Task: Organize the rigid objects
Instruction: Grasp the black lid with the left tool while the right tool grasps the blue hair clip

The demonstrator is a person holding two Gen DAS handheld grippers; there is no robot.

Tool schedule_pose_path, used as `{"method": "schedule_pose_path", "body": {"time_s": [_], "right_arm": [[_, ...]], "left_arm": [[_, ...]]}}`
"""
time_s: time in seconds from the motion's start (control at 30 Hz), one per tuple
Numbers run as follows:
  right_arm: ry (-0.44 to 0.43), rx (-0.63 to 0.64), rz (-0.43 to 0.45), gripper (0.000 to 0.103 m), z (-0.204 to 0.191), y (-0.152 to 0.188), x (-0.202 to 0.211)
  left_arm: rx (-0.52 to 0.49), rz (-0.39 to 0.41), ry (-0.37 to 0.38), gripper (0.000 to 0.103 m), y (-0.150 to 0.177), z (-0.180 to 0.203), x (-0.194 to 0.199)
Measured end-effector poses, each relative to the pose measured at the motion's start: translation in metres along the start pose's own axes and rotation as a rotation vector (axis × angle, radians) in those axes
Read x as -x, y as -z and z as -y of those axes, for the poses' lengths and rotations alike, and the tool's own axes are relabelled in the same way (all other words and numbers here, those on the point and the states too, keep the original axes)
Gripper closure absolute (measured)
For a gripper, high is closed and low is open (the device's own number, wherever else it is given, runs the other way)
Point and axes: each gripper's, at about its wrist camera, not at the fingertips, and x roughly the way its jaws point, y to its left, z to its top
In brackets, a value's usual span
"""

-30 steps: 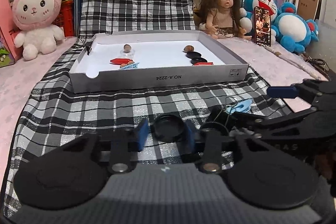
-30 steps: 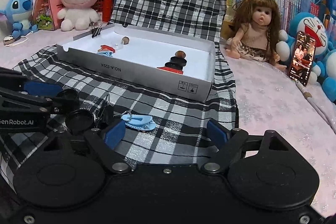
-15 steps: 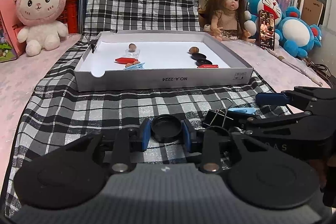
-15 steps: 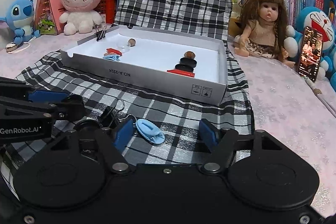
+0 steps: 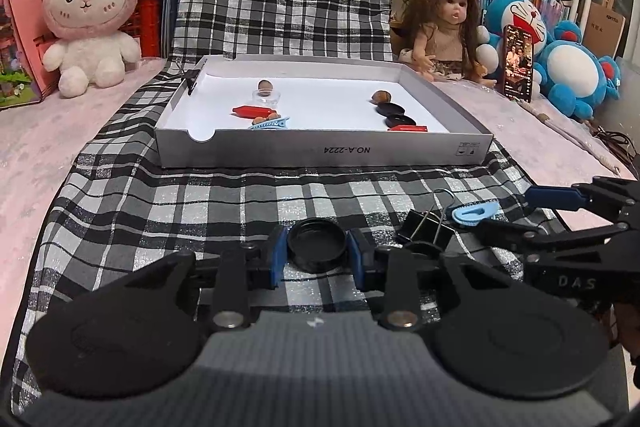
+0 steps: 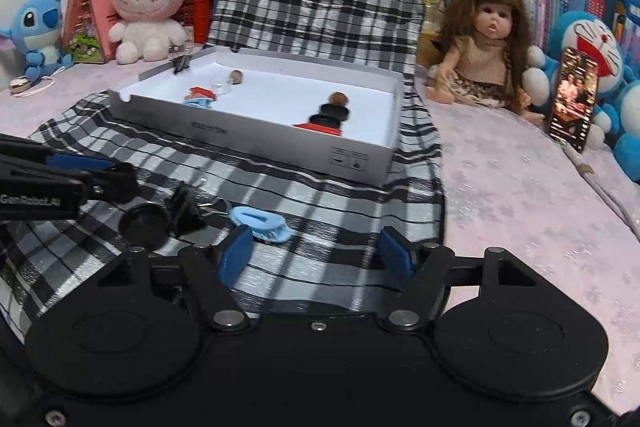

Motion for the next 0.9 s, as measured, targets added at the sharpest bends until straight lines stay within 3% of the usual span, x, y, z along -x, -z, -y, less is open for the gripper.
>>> {"method": "schedule_pose_path", "body": {"time_s": [0.27, 0.6, 0.9], "right_arm": [[0.051, -0.052, -0.007, 0.035, 0.012, 0.0, 0.001], [0.081, 0.007, -0.002, 0.035, 0.007, 0.001, 0.003], [0.188, -0.005, -0.001, 0.035, 0.014, 0.003, 0.002]], "left_arm": [[0.0, 0.004, -0.007, 0.06, 0.003, 0.001, 0.002], [0.001, 0.005, -0.008, 0.06, 0.005, 0.002, 0.003], [-0.002, 0.005, -0.01, 0.06, 0.005, 0.001, 0.003]]}}
